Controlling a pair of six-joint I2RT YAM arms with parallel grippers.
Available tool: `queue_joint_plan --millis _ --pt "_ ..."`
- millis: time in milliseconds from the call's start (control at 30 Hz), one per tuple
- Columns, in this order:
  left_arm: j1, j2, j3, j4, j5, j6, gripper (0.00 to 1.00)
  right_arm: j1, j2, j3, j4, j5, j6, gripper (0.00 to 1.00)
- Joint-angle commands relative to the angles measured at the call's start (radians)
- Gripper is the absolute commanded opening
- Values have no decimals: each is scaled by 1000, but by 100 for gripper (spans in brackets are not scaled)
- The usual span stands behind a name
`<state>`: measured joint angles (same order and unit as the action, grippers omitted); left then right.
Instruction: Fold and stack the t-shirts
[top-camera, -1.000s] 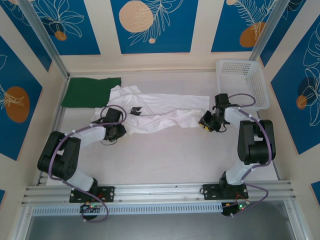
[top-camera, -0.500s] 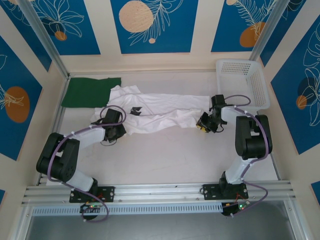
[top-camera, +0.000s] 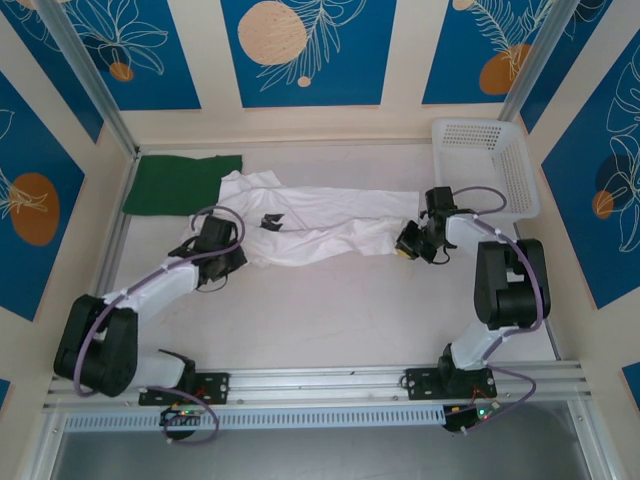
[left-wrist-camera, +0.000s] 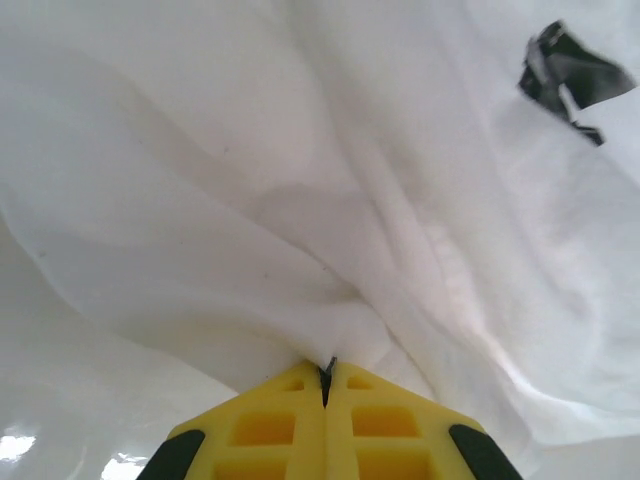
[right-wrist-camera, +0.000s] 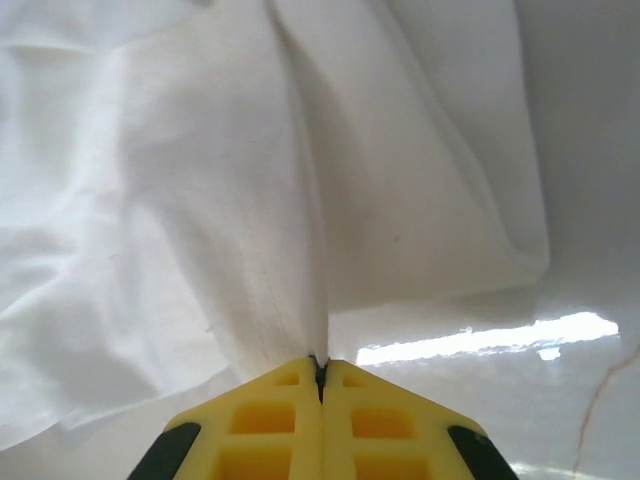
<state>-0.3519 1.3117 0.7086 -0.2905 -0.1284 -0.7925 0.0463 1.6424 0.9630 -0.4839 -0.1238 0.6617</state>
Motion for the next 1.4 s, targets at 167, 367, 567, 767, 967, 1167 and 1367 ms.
queue_joint_plan --millis 167,367,567,767,967,1167,1367 --pt "-8 -142 68 -230 38 70 0 -22 -251 -70 -62 -97 7 0" --pt "-8 -240 118 -388 134 114 0 -48 -445 -118 -138 -136 4 0" --pt "-7 -395 113 -548 195 109 0 -56 -630 -181 -228 -160 7 0" --pt "-7 -603 100 -702 124 57 0 -81 -822 -233 -334 -165 29 0" --pt "-7 -757 62 -815 179 2 0 -85 -978 -291 -433 -204 81 0" --pt "-8 -912 56 -946 175 -61 0 -83 -1140 -363 -550 -181 120 0" --pt "-7 -1011 74 -1009 206 -96 0 -84 -1238 -334 -670 -129 151 0"
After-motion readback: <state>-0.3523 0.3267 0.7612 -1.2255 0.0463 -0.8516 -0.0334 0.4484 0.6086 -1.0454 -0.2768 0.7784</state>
